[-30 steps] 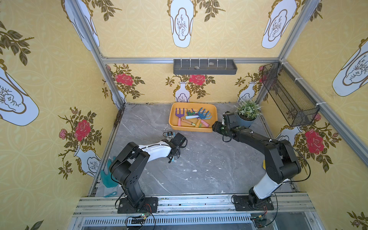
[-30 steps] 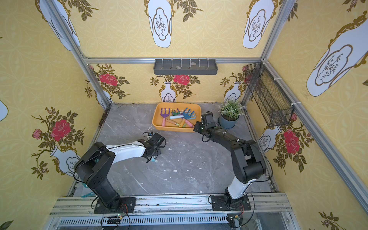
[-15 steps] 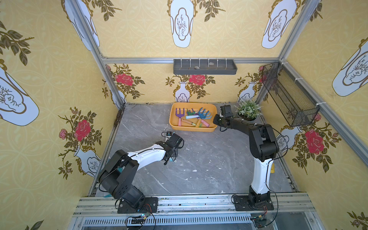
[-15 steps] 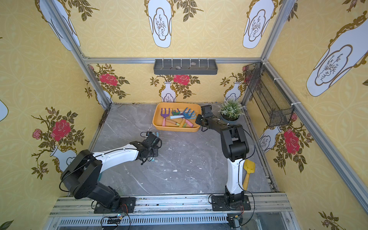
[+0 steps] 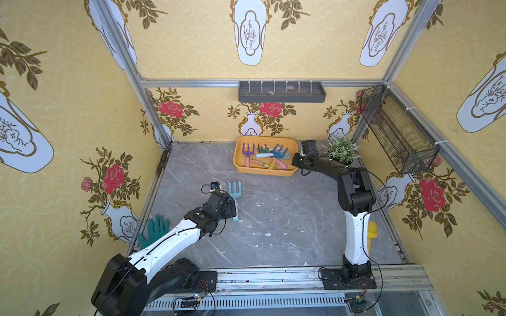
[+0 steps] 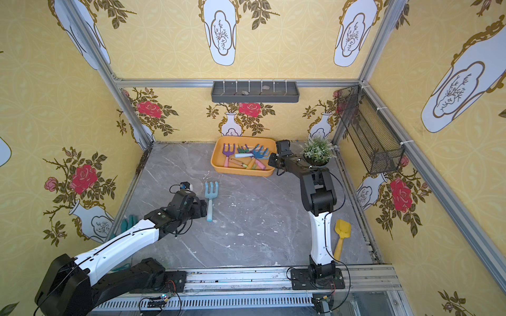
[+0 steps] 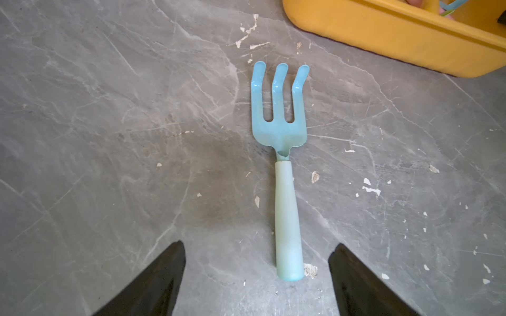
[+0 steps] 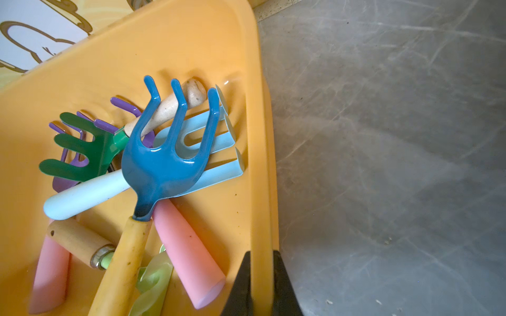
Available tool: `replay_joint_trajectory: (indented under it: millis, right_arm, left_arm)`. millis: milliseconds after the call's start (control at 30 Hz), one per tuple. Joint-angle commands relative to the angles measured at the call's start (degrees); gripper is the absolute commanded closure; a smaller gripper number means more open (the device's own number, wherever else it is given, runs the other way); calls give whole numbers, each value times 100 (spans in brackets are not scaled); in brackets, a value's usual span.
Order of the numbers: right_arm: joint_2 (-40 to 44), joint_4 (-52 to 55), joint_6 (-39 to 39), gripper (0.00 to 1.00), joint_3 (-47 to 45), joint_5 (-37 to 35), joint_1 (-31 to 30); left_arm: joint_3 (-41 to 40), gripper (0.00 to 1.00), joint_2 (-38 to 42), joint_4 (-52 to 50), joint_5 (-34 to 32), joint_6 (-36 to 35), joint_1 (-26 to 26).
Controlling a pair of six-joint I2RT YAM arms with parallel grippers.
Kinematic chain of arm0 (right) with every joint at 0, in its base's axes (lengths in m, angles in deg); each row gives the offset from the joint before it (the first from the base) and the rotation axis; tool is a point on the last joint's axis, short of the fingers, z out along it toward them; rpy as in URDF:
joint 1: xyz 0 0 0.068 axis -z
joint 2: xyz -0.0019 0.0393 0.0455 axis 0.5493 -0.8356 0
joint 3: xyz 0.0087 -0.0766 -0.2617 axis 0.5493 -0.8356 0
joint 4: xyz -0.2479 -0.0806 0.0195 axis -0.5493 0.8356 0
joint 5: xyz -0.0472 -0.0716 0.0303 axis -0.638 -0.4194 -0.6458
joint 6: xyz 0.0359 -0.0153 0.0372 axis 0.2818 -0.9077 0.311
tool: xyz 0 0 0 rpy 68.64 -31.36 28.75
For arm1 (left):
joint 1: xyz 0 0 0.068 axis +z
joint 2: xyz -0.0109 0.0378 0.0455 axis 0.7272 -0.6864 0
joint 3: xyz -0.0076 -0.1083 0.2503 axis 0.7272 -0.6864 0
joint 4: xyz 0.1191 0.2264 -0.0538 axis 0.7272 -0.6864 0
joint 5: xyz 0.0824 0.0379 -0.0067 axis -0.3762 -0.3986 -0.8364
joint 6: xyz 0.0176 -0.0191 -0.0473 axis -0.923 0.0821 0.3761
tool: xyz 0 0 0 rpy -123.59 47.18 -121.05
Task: Take the hand rake out of the storage box
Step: Adjust the storage box at the center of the board, then pick up the rake from the storage box.
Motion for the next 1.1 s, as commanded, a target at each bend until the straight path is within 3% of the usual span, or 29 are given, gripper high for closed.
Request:
replay_joint_trajectory:
  millis: [0, 233, 333, 400, 567, 700, 800, 1067]
  right_arm:
    - [74, -342, -519, 95, -96, 248, 54]
    - [107, -410, -650, 92, -125, 541, 100]
    - [147, -251, -582, 69, -36, 391, 88]
    - [263, 51, -533, 68, 74, 88, 48]
    - [678, 723, -171, 51, 239, -1264, -427]
    - [461, 730, -91, 46, 526, -1219, -978]
    - [-254, 1227, 12, 47, 1407, -1224, -1219]
    - [-1400, 1735, 253, 49, 2603, -1588, -1285]
  left_arm:
    - [-152, 11, 147, 196, 161, -81, 98]
    - [-172, 10, 70, 260, 230, -135, 144]
    - [-181, 10, 17, 271, 227, -136, 152]
    - [-164, 10, -12, 238, 225, -136, 170]
    - [-153, 4, 27, 244, 251, -145, 166]
    - [-159, 0, 138, 236, 224, -137, 170]
    - [-214, 0, 280, 186, 164, -53, 170]
    - [-416, 0, 608, 139, 81, -47, 189]
